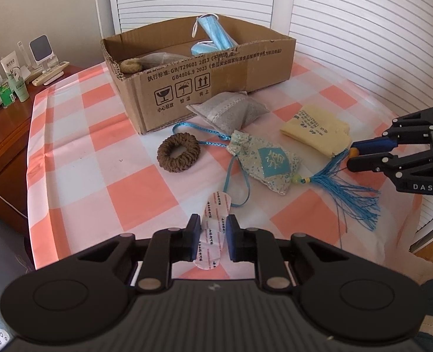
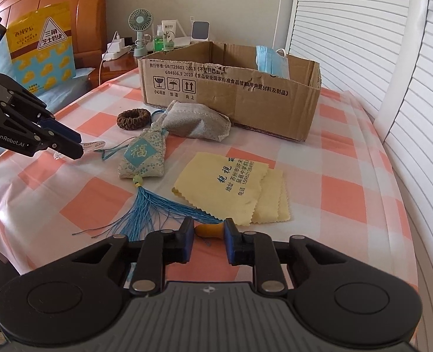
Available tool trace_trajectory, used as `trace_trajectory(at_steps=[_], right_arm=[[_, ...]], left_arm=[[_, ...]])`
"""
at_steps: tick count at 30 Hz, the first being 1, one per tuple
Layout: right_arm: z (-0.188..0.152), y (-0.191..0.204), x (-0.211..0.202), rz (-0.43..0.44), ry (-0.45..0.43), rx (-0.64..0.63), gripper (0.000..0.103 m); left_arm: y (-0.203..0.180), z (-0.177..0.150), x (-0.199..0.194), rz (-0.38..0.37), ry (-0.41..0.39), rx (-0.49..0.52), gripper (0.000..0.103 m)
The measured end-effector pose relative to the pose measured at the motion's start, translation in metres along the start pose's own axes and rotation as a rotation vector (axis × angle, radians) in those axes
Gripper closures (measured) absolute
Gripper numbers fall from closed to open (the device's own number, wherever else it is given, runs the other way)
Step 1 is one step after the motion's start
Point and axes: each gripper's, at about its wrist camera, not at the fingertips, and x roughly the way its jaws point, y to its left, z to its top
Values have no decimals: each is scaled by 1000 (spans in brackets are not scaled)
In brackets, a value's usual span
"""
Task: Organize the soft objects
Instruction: 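Close the right gripper on the orange earplug while the left gripper grasps the white-pink strip, then carry the strip into the box and open the left gripper while the right gripper lifts the earplug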
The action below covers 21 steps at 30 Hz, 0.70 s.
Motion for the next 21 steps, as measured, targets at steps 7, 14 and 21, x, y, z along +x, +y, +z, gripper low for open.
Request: trace_trajectory(at_steps=[7, 14, 21], right_arm=[[8, -2, -13, 5, -26, -14, 78], [25, -1, -26, 13, -70, -74, 78], [51, -4, -28, 21, -139, -126, 78]], left_arm=[[-3, 3, -15, -11, -15, 4, 86], [-6, 22, -32, -22, -65, 23, 86], [1, 73, -33, 8, -137, 50, 86]])
